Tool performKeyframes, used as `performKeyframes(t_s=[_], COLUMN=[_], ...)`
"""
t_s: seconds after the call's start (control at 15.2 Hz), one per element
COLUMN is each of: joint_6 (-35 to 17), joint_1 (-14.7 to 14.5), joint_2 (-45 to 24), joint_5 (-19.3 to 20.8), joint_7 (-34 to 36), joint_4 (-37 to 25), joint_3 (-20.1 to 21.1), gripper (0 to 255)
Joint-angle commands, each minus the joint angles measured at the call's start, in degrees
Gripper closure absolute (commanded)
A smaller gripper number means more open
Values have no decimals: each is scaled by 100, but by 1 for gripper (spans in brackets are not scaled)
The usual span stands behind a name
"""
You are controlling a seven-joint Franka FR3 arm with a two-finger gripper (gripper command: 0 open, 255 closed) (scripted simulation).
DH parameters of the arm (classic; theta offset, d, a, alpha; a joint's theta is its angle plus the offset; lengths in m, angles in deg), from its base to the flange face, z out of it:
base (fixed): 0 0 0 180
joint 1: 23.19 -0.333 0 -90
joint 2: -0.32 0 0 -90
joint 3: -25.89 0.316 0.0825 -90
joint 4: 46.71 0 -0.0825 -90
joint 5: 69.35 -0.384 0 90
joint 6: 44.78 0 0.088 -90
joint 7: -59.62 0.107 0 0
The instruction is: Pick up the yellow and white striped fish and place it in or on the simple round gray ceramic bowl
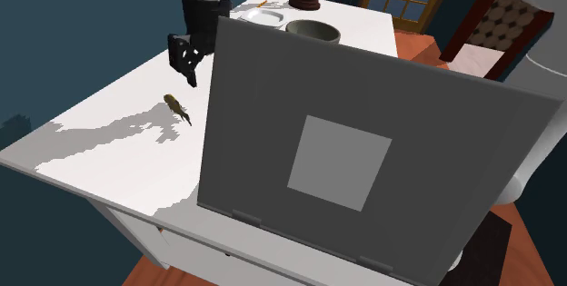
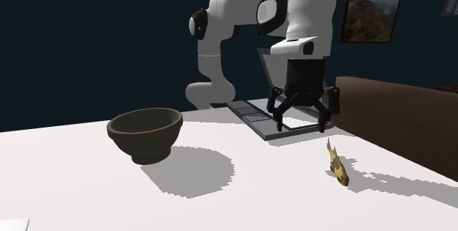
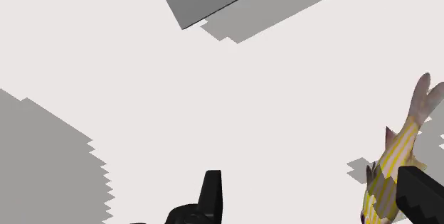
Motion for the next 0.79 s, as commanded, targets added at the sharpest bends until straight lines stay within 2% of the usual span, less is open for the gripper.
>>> performKeyframes(t_s=[0.0, 0.26, 0.33, 0.73], joint_6=[63, 323, 352, -86], joint_1=[-145, -557, -605, -587], joint_2=[-465, -1442, -1530, -1578], joint_5=[188, 586, 619, 651], joint_7=[246, 655, 684, 714], joint_4=[-458, -1559, -1668, -1269], joint_3=[94, 181, 177, 150], gripper=[0, 0, 0, 0])
